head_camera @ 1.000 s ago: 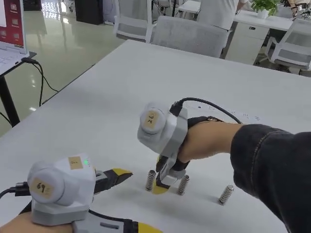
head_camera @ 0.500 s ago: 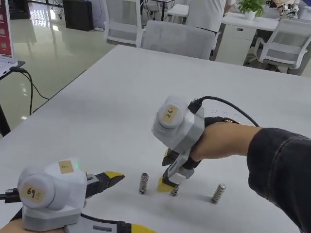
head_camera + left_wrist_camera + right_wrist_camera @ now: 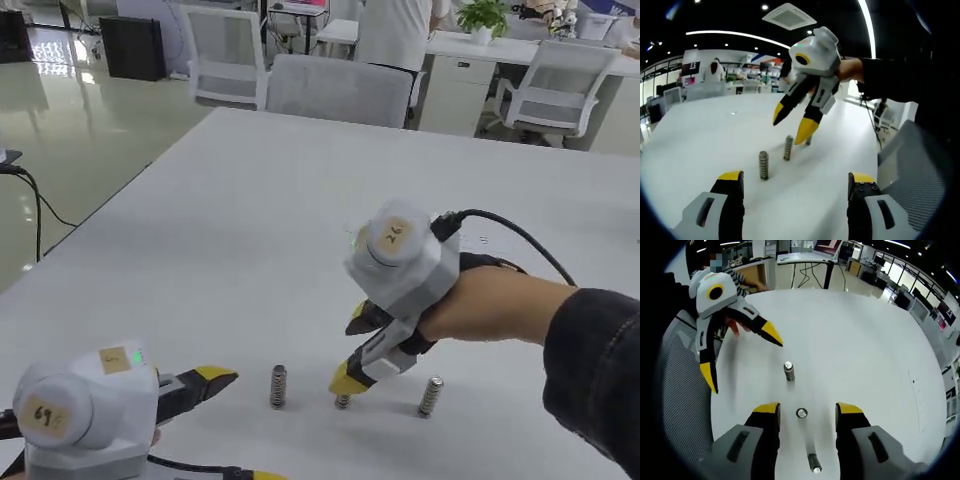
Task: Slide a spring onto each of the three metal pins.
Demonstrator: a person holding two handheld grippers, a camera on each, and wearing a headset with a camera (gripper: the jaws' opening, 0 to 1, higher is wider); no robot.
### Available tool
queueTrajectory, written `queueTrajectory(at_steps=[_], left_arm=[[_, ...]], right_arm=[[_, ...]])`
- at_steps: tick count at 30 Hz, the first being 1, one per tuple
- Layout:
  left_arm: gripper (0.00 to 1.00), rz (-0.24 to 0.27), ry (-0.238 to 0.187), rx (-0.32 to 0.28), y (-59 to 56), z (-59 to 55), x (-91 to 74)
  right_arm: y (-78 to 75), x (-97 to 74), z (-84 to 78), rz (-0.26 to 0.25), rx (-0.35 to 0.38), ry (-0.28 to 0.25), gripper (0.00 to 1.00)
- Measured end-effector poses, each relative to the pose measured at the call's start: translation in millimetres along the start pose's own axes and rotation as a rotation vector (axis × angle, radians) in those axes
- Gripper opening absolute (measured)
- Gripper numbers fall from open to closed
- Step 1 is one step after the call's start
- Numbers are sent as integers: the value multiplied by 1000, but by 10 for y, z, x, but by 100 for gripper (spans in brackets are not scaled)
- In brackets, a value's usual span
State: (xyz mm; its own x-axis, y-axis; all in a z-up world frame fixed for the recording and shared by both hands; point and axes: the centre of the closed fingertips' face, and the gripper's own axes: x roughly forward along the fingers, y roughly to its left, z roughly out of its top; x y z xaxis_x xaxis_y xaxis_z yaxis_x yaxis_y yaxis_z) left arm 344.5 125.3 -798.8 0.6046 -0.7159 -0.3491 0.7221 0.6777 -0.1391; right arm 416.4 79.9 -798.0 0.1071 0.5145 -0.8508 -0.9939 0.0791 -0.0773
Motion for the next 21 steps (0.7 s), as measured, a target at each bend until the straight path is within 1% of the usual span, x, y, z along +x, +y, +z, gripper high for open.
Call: queueTrajectory(at_steps=[3,8,9,13,18,21], left_arm=[[82,-3,3,1,-9,2,16],[83,-8,9,6,-17,3,28],[83,-8,9,5,-14,6,31],[83,-10,11,7,-13,4,42],[83,-12,11,9,-19,1,51],[83,-13,10,10,-24,6,54]], right_arm=[[-8,-43,-28,-19,18,-24,45],[-29,-131,-23,-49,65,-90,47],[-34,-159,-22,-61,71,-105,47],[-45,-234,-52,-88,80,-128,50],[-67,-345,-66,-124,119,-189,52],[-69,-392,-90,-137,135,-209,53]])
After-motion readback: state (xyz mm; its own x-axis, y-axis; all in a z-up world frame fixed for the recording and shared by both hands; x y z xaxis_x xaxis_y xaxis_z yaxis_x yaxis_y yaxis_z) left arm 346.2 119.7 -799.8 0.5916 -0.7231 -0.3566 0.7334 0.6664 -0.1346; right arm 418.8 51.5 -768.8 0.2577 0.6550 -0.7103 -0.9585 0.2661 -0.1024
